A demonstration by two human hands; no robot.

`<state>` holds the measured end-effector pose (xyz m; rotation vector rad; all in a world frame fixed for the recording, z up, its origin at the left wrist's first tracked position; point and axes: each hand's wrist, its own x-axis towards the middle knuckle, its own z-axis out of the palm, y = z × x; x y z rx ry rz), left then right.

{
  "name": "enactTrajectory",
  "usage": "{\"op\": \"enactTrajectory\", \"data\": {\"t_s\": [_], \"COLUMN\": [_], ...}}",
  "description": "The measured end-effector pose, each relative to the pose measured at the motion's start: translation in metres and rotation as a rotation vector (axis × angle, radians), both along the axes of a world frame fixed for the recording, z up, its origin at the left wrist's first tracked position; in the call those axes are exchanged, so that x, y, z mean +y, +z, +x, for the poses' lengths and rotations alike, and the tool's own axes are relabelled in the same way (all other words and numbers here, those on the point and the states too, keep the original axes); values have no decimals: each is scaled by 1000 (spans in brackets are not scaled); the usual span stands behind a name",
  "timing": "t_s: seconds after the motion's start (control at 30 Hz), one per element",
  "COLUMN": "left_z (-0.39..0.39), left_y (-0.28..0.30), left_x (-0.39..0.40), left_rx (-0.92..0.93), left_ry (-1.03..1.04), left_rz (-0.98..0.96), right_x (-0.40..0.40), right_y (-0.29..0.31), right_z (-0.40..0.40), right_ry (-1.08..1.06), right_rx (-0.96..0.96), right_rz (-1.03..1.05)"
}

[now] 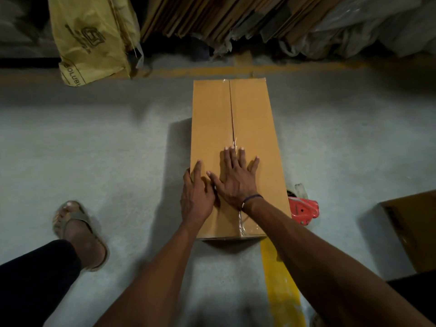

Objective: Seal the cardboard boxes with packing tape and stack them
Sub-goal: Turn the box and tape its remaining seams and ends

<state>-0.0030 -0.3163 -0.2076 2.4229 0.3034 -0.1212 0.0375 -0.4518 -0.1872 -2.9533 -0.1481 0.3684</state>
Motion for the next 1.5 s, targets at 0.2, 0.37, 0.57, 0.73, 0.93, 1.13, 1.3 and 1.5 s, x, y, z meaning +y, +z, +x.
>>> {"op": "enactTrajectory", "data": {"t_s": [0.2, 0.37, 0.57, 0.73, 0.93, 1.13, 1.3, 1.5], "left_z": [4, 5, 9, 9, 3, 3, 11, 1], "left_y": [-2, 7, 12, 19, 21, 6, -5, 2], "left_x": [0, 2, 3, 1, 4, 16, 30, 31], "left_rx": [60, 81, 170, 222, 196, 204, 266, 277], "left_ry": [18, 4, -1, 14, 94, 165, 158, 119], "left_rz": [-27, -76, -82, -111, -177, -344, -504, -541], "right_x": [14, 8, 0, -4, -34, -74, -103, -133], "right_y": [8, 10, 2, 6, 2, -3, -2, -17], "right_z": [-37, -84, -152, -184, -143, -62, -1, 1], "right_ry": [-95, -88, -26, -37, -156, -323, -692, -686], "right_rx": [24, 28, 5, 13, -10, -46, 81, 248], "right_rz": [126, 151, 164, 168, 172, 207, 542, 959]}}
